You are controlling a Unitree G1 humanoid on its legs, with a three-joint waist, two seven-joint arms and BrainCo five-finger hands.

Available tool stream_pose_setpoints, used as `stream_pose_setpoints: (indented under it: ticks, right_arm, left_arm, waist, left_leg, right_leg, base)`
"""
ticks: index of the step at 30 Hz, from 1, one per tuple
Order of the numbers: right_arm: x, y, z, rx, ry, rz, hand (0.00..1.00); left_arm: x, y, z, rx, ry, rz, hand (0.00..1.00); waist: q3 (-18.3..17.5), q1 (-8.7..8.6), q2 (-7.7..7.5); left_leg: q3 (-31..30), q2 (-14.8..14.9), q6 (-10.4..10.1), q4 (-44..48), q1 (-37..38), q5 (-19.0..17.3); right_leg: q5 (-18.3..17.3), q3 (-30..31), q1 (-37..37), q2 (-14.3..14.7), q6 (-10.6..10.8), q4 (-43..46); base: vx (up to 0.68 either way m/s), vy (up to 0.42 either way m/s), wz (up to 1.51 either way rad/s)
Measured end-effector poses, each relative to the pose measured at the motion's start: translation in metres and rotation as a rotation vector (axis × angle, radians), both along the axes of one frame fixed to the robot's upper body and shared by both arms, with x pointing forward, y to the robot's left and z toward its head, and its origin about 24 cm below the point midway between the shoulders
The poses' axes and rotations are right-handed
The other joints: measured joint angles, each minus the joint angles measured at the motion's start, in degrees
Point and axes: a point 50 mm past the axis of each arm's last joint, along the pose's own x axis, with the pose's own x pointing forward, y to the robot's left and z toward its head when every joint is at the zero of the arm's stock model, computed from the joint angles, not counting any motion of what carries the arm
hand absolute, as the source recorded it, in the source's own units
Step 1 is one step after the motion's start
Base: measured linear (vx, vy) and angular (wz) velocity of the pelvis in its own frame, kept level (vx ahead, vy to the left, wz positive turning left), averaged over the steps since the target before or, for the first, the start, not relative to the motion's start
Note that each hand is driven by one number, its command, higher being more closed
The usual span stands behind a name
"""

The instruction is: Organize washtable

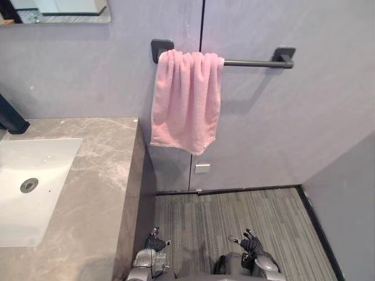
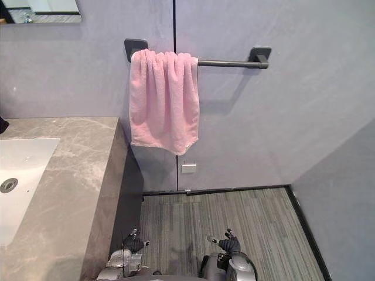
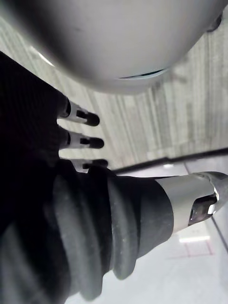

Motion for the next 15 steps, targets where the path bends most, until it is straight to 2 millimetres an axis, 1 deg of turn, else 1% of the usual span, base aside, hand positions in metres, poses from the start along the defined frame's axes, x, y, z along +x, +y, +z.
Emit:
stream_pose_setpoints:
  ticks: [1, 2, 3, 4, 5, 7, 8, 9, 10, 12, 13, 14, 15]
  right_arm:
    - [0.0, -0.001, 0.0, 0.0, 0.004, -0.001, 0.0]
    - [0.001, -0.006, 0.0, -0.014, 0.001, -0.001, 0.0]
    - [0.0, -0.008, 0.0, -0.018, 0.002, -0.009, 0.0]
    - [0.002, -0.012, 0.001, -0.024, -0.002, -0.019, 0.0]
    - [0.003, -0.014, 0.002, -0.027, -0.005, -0.026, 0.0]
    - [0.0, -0.013, 0.0, -0.025, 0.003, -0.025, 0.0]
    - [-0.001, -0.013, 0.0, -0.024, 0.009, -0.02, 0.0]
    - [-0.002, -0.012, -0.001, -0.022, 0.014, -0.018, 0.0]
    - [-0.002, -0.011, -0.001, -0.021, 0.016, -0.019, 0.0]
    - [-0.003, -0.012, -0.001, -0.022, 0.02, -0.022, 0.0]
    - [-0.004, -0.012, -0.001, -0.021, 0.022, -0.022, 0.0]
    - [-0.003, -0.012, -0.001, -0.021, 0.021, -0.021, 0.0]
    - [-0.003, -0.012, -0.001, -0.022, 0.02, -0.021, 0.0]
  left_arm:
    - [0.0, -0.001, 0.0, -0.003, 0.004, 0.002, 0.0]
    - [-0.003, -0.006, -0.002, -0.019, 0.014, 0.006, 0.0]
    - [-0.003, -0.011, -0.002, -0.031, 0.015, 0.006, 0.0]
    - [-0.003, -0.015, -0.003, -0.045, 0.018, 0.013, 0.0]
    - [-0.004, -0.018, -0.003, -0.055, 0.019, 0.016, 0.0]
    - [0.0, -0.018, -0.001, -0.058, 0.002, 0.02, 0.0]
    - [0.003, -0.017, 0.002, -0.057, -0.014, 0.03, 0.0]
    - [0.004, -0.014, 0.003, -0.055, -0.025, 0.043, 0.0]
    - [0.005, -0.014, 0.003, -0.055, -0.03, 0.05, 0.0]
    - [0.006, -0.014, 0.004, -0.056, -0.033, 0.049, 0.0]
    - [0.008, -0.014, 0.005, -0.054, -0.044, 0.051, 0.0]
    - [0.008, -0.014, 0.006, -0.054, -0.046, 0.052, 0.0]
    - [0.008, -0.014, 0.006, -0.053, -0.045, 0.052, 0.0]
  waist:
    - [0.0, -0.03, -0.37]
    - [-0.2, -0.01, 2.62]
    - [-0.6, -0.03, 3.2]
    - [-0.3, -0.02, 4.09]
    - [-0.4, -0.03, 5.36]
    - [0.3, 0.02, 4.58]
    - [0.5, 0.27, 4.57]
    - [0.7, 0.6, 4.33]
    - [0.7, 0.92, 4.36]
    - [0.8, 1.24, 4.09]
    - [0.8, 1.59, 4.02]
    - [0.8, 1.61, 4.02]
    - [0.8, 1.61, 4.06]
  left_leg:
    - [-0.6, 0.1, -1.0, 0.3, 0.4, -0.7]
    - [-1.5, 2.5, -1.7, 0.1, 0.8, -0.5]
    - [-1.7, 2.9, -2.0, -0.4, 1.3, -0.6]
    - [-1.9, 3.9, -2.4, -0.7, 1.6, -0.9]
    - [-2.4, 4.9, -2.7, 1.3, 1.4, -0.8]
    - [-3.2, 8.2, -3.4, 15.5, -3.6, -0.5]
    - [-3.4, 10.2, -5.0, 23.2, -7.0, 0.3]
    - [-3.2, 12.1, -5.2, 30.2, -10.2, 0.2]
    - [-2.5, 12.7, -5.2, 31.6, -11.0, 0.1]
    - [-0.7, 12.5, -5.1, 29.8, -13.1, 0.1]
    - [0.6, 12.0, -4.9, 23.8, -13.8, 0.2]
    - [0.4, 11.4, -4.7, 20.3, -13.8, 0.4]
    - [0.1, 10.3, -4.5, 13.7, -13.2, 1.2]
  right_leg:
    - [1.7, 0.2, 0.4, -0.1, -0.1, 0.5]
    - [1.1, -1.0, 1.7, 1.6, -0.8, 0.4]
    - [0.2, -1.6, 2.0, 2.1, -0.9, -0.2]
    - [-0.5, -2.4, 2.6, 3.1, -1.3, -0.7]
    - [-1.3, -3.4, 4.2, 4.1, -1.8, -1.8]
    - [-2.0, -4.9, 8.7, 6.1, -2.6, -4.7]
    - [-2.4, -5.4, 10.5, 6.9, -3.2, -5.6]
    - [-2.7, -5.5, 12.1, 7.8, -3.6, -6.1]
    - [-2.7, -5.4, 12.9, 8.0, -3.6, -6.6]
    - [-2.7, -4.8, 14.6, 7.9, -3.6, -8.1]
    - [-2.7, -4.2, 14.5, 7.6, -3.3, -8.4]
    - [-2.9, -3.9, 14.7, 7.4, -3.1, -8.3]
    - [-3.2, -3.4, 14.5, 7.1, -2.5, -7.9]
  base:
    - [0.36, -0.281, 0.49]
    - [0.28, -0.243, 0.28]
    - [0.28, -0.229, 0.23]
    - [0.26, -0.213, 0.22]
    - [0.27, -0.257, 0.36]
    - [0.21, -0.256, 0.34]
    - [0.16, -0.166, 0.08]
    - [0.12, -0.101, -0.07]
    - [0.15, -0.081, -0.17]
    - [0.12, -0.016, -0.17]
    - [0.1, 0.041, -0.16]
    - [0.16, 0.1, -0.19]
    - [0.16, 0.135, -0.17]
